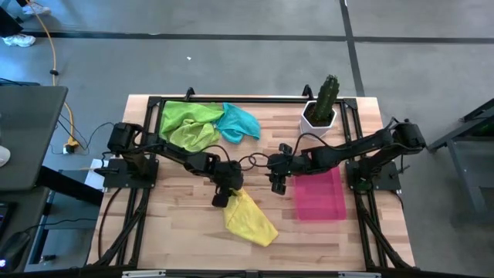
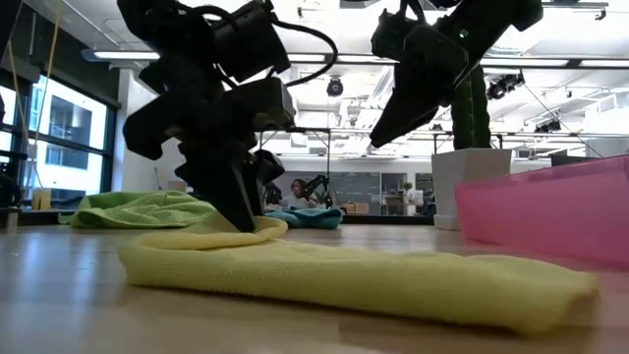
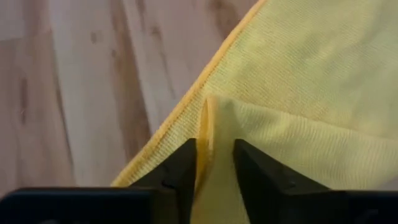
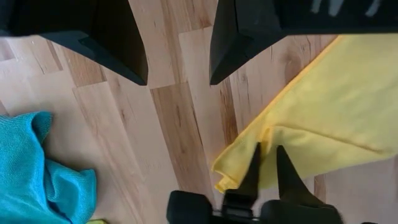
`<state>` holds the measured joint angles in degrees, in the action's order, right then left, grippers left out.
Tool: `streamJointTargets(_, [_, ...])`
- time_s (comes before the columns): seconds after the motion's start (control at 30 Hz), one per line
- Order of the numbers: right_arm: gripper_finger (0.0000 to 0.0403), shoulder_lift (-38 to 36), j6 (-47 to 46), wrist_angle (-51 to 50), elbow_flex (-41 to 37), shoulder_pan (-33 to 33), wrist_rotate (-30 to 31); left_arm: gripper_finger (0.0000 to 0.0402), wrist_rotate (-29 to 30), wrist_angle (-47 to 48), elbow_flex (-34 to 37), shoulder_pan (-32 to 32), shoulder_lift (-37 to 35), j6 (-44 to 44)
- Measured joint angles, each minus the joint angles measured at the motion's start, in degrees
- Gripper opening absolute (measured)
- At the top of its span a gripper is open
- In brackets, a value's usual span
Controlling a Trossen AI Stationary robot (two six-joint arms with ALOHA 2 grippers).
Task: Roll microfiber towels into tight, uniform cylinder then place into a basket
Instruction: Fold the yellow microfiber towel
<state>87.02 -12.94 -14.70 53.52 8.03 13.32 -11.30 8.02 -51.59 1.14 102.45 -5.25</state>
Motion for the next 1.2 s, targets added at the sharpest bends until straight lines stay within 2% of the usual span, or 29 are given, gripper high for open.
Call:
streamJointTargets(0.13, [0.0165, 0.0, 0.1, 0.0, 0.0, 0.0, 0.01, 0.0025, 0.01, -0.94, -0.04, -0.52, -0.38, -0.15])
streamJointTargets(0.2, [0.0165, 0.0, 0.12, 0.0, 0.0, 0.0, 0.02, 0.0007, 0.0, -0.77, -0.04, -0.52, -0.38, 1.28])
streamJointTargets(0.43, [0.0165, 0.0, 0.48, 0.94, 0.0, 0.0, 0.01, 0.0002, 0.19, 0.06, -2.54, -0.79, -3.39, 10.96])
streamJointTargets(0.53, [0.0165, 0.0, 3.03, 2.18, 0.02, 0.0, 0.02, 0.0002, 0.2, 0.59, -4.59, -1.36, -6.93, 11.85])
streamJointTargets(0.63, [0.0165, -0.02, 7.28, 4.05, 0.09, -0.02, 0.0, 0.0001, 1.43, 3.22, -7.02, -2.13, -11.65, 9.74])
streamJointTargets(0.8, [0.0165, -0.02, 14.13, 7.04, 0.09, -0.02, -0.09, 0.0001, 8.01, 11.5, -10.26, -3.81, -21.22, 0.4])
streamJointTargets(0.97, [0.0165, -0.02, 23.45, 13.23, 0.09, 0.0, -0.17, 0.0001, 14.9, 13.5, -11.27, -4.74, -28.3, -7.87])
streamJointTargets(1.1, [0.0165, -0.02, 30.14, 19.27, 0.07, 0.0, -0.22, 0.0001, 14.63, 14.89, -11.3, -4.52, -31.15, -10.61])
streamJointTargets(1.2, [0.0165, -0.02, 31.53, 22.54, 0.07, -0.1, -0.22, 0.0, 13.29, 16.11, -11.23, -4.47, -31.63, -11.42])
